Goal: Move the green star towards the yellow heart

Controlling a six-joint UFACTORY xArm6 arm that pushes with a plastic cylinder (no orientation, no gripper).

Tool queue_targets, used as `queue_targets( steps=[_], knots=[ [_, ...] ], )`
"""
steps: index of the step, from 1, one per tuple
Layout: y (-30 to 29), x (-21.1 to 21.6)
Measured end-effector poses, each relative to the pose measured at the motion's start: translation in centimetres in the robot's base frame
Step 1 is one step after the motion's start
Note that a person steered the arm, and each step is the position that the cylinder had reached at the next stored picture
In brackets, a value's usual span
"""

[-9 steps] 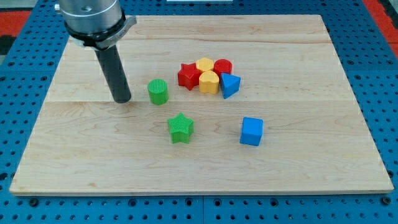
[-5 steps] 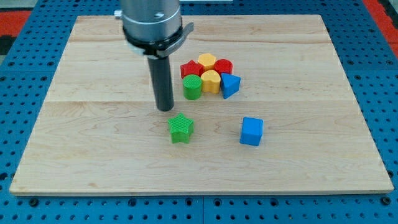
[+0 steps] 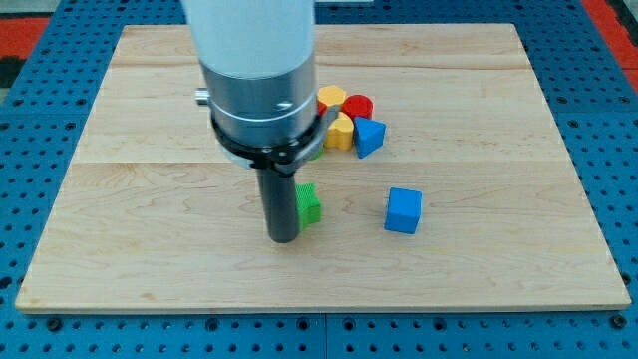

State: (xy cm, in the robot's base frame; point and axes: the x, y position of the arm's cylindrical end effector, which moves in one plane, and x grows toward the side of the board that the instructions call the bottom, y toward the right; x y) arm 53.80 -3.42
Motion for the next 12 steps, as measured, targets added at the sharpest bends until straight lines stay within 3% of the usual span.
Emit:
queue_targets(
  steps=[3,8,10,12],
  knots=[
    [2.3,-0.2],
    [2.3,-4.3],
    [-1.5,-2.8],
    [-0.1,-6.0]
  ],
)
